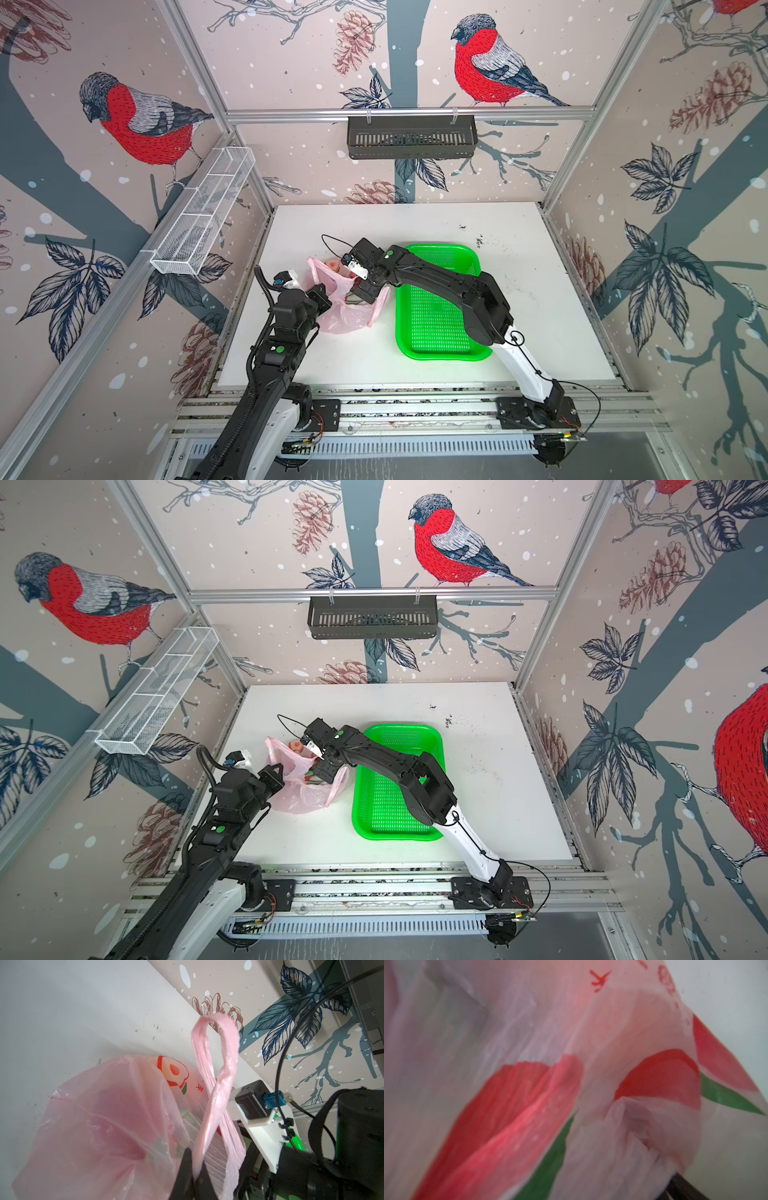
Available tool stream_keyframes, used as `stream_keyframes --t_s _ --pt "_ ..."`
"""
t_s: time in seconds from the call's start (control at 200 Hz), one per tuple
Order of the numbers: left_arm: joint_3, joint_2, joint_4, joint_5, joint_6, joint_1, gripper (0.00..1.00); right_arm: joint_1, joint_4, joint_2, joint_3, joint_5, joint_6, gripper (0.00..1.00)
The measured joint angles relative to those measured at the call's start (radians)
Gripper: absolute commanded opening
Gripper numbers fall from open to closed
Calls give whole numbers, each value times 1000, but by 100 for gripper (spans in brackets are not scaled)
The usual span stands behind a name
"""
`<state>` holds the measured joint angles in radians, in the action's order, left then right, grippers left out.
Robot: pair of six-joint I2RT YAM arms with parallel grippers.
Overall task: Untie the knot of the plastic bag and take out the fruit
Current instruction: Pick up the fruit from the plastic bag.
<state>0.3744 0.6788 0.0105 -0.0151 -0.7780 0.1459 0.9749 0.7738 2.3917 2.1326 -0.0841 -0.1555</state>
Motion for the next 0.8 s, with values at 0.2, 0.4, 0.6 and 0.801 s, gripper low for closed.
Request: stream_keyframes --t_s 0.2,0.4,0.6,0.801 --pt "-2 16 -23 1 0 0 0 0 -32 37 5 -8 -13 89" --pt "-7 29 -27 3 0 0 0 0 -42 39 1 -15 -26 66" --pt "-8 34 -29 24 0 0 0 2 -46 11 -15 -15 -27 44" --pt "-8 22 -32 72 2 0 0 24 -48 -50 -48 -19 -27 35"
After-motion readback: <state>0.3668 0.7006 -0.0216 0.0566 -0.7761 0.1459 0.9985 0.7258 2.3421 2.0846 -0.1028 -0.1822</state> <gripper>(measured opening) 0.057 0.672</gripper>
